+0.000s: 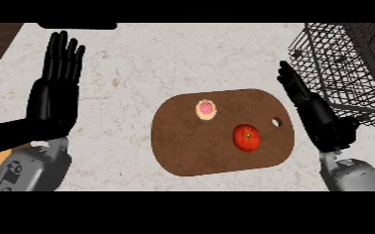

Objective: Pick the tomato from the cutting board and place it in the tiered basket

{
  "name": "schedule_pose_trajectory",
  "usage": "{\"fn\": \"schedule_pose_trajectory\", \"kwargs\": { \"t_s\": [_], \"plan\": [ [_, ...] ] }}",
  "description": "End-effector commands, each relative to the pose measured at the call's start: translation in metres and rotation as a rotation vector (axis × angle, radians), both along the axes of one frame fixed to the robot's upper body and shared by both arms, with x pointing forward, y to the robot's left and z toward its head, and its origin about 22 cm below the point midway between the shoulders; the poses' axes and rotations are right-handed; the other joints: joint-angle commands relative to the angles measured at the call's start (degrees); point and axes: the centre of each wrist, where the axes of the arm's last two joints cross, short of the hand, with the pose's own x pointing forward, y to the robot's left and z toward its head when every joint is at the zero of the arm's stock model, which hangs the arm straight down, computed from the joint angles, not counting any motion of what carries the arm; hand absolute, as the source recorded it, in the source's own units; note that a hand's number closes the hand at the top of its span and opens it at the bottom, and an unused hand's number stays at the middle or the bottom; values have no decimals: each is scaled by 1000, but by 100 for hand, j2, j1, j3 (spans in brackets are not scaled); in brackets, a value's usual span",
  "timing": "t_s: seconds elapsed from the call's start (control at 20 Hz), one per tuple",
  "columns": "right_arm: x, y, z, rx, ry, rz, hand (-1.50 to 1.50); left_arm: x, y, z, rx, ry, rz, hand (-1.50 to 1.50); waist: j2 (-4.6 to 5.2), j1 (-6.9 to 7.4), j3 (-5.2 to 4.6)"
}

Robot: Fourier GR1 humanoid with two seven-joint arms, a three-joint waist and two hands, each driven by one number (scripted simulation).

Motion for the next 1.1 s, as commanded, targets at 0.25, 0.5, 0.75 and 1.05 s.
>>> {"fn": "schedule_pose_trajectory", "kwargs": {
  "t_s": [0.25, 0.5, 0.75, 1.05],
  "plan": [
    [-35, 31, -64, 768, 71, -227, 150, -58, 83, -102, 172, 623, 202, 0, 114, -25, 347],
    [-74, 25, -90, 612, -192, -557, -150, -82, 107, -120, 189, 781, 175, 0, -105, -97, 210],
    [-110, -12, -137, -2, 123, -612, -150, -67, 116, -101, 224, 755, 141, 0, -49, 110, 158],
    [-115, -1, -104, -178, 326, -459, -150, -66, 112, -106, 211, 778, 125, 0, -108, 102, 173]
  ]
}}
